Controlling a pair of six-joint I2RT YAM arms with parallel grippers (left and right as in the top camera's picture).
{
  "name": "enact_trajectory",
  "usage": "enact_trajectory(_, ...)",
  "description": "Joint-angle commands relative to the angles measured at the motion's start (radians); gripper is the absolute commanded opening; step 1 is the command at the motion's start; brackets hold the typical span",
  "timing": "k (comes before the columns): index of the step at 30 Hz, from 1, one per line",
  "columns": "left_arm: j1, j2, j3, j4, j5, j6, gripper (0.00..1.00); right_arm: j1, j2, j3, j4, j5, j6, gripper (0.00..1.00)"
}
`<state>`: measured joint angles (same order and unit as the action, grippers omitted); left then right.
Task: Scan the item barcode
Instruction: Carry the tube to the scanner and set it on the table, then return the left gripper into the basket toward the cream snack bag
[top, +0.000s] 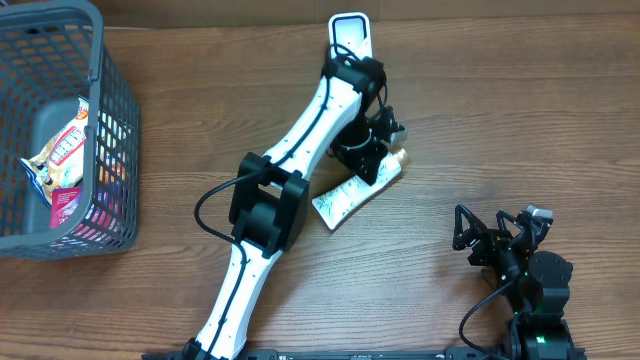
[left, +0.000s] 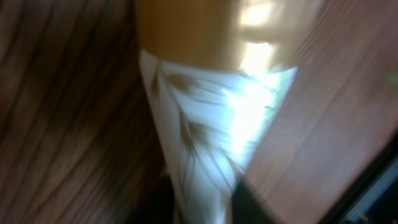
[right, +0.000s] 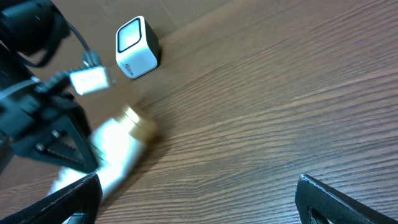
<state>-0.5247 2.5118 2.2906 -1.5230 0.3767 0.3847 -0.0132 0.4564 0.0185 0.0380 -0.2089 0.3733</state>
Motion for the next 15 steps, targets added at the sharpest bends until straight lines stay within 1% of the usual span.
enact_trajectory(1,0.000,-0.013,-0.047,0.048,-0.101,0.019,0.41,-0.001,0.000,-0.010,0.010,0.009,0.005,1.00)
enact_trajectory(2,0.000,-0.013,-0.049,0.055,-0.121,0.019,0.50,-0.001,0.000,-0.010,0.010,0.010,0.005,1.00)
enact_trajectory(6,0.001,-0.022,-0.018,0.045,-0.110,0.005,0.62,-0.001,0.000,-0.010,0.010,0.010,0.005,1.00)
enact_trajectory(8,-0.002,-0.034,0.054,0.004,-0.107,-0.021,0.70,-0.001,0.000,-0.010,0.010,0.010,0.005,1.00)
enact_trajectory(11,-0.002,-0.069,0.244,-0.069,-0.088,-0.039,0.79,-0.001,0.000,-0.010,0.009,0.010,0.005,1.00)
enact_trajectory(12,-0.002,-0.088,0.322,-0.082,-0.088,-0.060,0.86,-0.001,0.000,-0.010,0.008,0.009,0.005,1.00)
enact_trajectory(13,0.002,-0.109,0.408,-0.094,-0.088,-0.077,0.97,-0.001,0.000,-0.010,0.005,0.009,0.005,1.00)
enact_trajectory(14,0.010,-0.136,0.505,-0.099,-0.090,-0.098,1.00,-0.001,0.000,-0.010,-0.003,0.009,0.005,1.00)
enact_trajectory(15,0.019,-0.158,0.573,-0.098,-0.100,-0.116,1.00,-0.001,0.000,-0.010,-0.011,0.008,0.005,1.00)
